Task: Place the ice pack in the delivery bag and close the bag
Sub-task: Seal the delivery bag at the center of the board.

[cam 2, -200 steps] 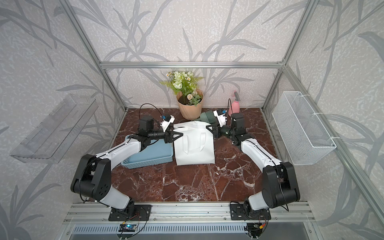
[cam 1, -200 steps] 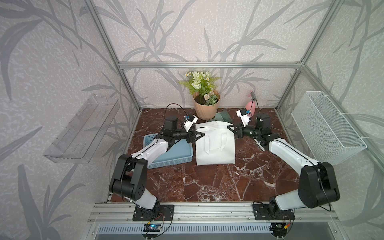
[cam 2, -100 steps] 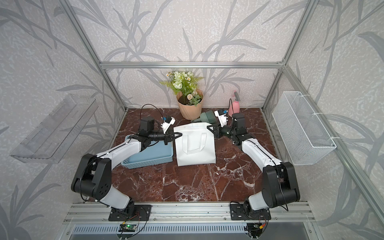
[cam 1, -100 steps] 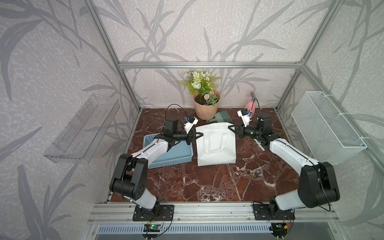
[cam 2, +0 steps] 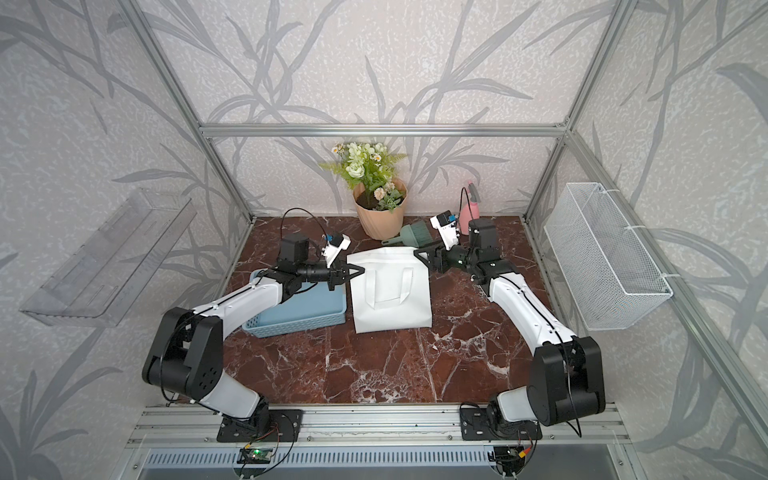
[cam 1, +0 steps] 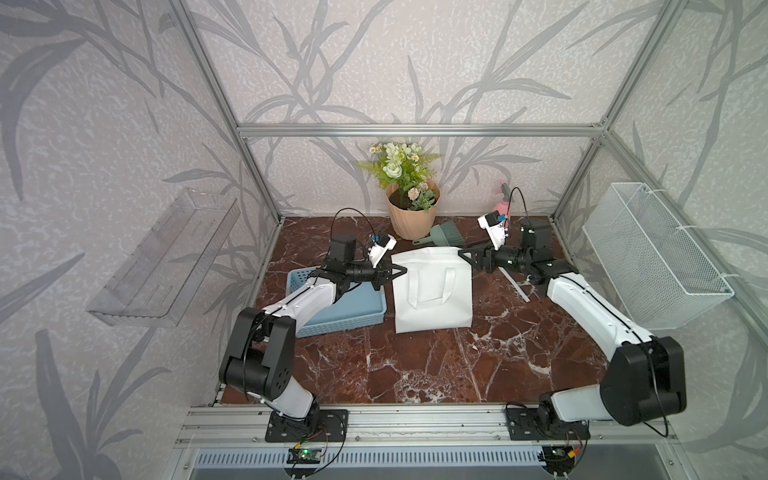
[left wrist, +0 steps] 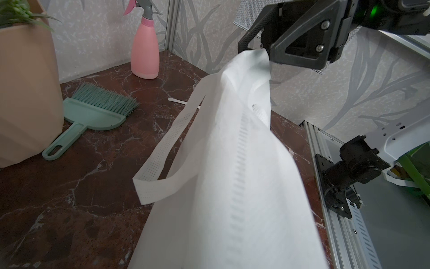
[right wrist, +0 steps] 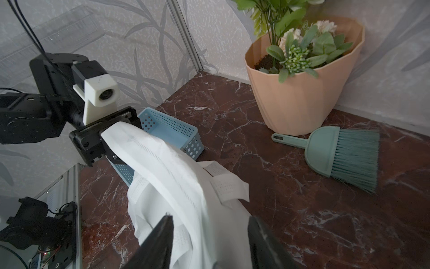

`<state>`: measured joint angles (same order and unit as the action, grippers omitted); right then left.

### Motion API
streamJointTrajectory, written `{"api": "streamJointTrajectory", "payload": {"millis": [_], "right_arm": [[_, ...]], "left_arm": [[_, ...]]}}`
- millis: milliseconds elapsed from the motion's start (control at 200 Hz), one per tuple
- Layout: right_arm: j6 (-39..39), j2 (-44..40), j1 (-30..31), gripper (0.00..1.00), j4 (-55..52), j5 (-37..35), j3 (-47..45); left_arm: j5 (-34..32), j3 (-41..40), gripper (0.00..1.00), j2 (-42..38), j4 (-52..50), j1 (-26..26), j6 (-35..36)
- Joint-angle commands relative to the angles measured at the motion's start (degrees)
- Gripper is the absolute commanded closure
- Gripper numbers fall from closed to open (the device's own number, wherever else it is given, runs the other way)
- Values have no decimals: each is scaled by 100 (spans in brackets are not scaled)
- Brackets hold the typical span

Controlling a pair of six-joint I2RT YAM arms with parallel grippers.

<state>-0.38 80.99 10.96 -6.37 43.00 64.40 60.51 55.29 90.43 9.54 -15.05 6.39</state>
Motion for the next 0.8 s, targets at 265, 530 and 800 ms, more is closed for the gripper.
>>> {"api": "streamJointTrajectory", "payload": {"millis": [265, 530, 800], "right_arm": [[-1308, 1300, 1038, 42, -2189, 405, 2491], [-1854, 2662, 1510, 39, -3591, 389, 4068], [-2457, 2896, 1697, 42, -4478, 493, 4233]], "left_arm": [[140, 123, 100, -195, -130, -59, 50], [131, 140, 100, -315, -236, -136, 168], [86, 165, 100, -361, -341, -130, 275]]}}
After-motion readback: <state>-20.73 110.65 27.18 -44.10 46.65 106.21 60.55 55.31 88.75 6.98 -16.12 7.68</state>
